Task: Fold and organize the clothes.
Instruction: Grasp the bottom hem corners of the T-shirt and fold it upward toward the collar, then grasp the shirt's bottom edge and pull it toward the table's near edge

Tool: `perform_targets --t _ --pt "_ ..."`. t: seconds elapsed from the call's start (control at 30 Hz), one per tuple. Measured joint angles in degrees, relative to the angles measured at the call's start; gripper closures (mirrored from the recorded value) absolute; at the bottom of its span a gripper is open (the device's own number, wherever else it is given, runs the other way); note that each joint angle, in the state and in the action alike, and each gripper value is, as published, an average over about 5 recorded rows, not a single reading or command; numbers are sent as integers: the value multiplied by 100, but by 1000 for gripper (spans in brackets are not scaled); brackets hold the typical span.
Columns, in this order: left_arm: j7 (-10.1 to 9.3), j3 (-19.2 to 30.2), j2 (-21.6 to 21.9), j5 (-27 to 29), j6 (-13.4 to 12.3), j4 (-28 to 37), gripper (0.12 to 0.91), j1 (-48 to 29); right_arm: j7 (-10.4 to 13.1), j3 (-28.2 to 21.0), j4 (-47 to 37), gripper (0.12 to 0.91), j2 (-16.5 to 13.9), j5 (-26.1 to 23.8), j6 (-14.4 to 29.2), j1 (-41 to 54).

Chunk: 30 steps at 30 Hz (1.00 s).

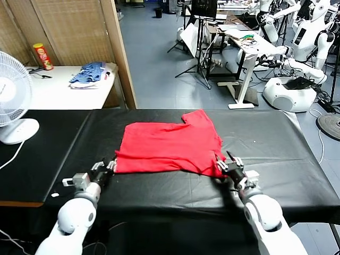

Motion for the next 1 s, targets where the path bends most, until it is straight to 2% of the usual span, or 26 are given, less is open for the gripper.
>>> perform_targets --t 0.2,0.27,0.33,0.4,0.47,0.6,0.63,0.77,0.83,1.0 --pt "92 -1 -48 -213 105 -94 233 226 1 -37 -50 331 109 -92 14 -156" --pt "105 0 -68 -295 138 -97 232 248 4 -44 -99 377 131 -117 27 -158" --pt "104 0 -79 -354 155 -77 240 254 9 -46 -147 465 142 -142 45 -156" --pt "104 -1 -83 -418 157 -48 285 253 17 -46 -176 562 142 -160 57 -151" --pt "104 -6 -81 -469 153 -17 363 252 28 -46 -182 663 128 -163 54 -132" --pt "102 -12 -63 -511 147 33 562 246 83 -60 -138 849 58 -137 -58 -60" --pt "98 -9 -55 -498 150 38 629 245 103 -63 -116 876 35 -125 -115 -44" --pt "61 35 12 -206 200 5 840 270 154 -39 -2 895 -61 -23 -379 -46" --pt "31 53 71 3 240 -40 893 305 159 -10 65 894 -116 78 -495 -82" --pt "-24 29 290 393 331 -188 902 445 236 75 286 894 -254 296 -734 -264"
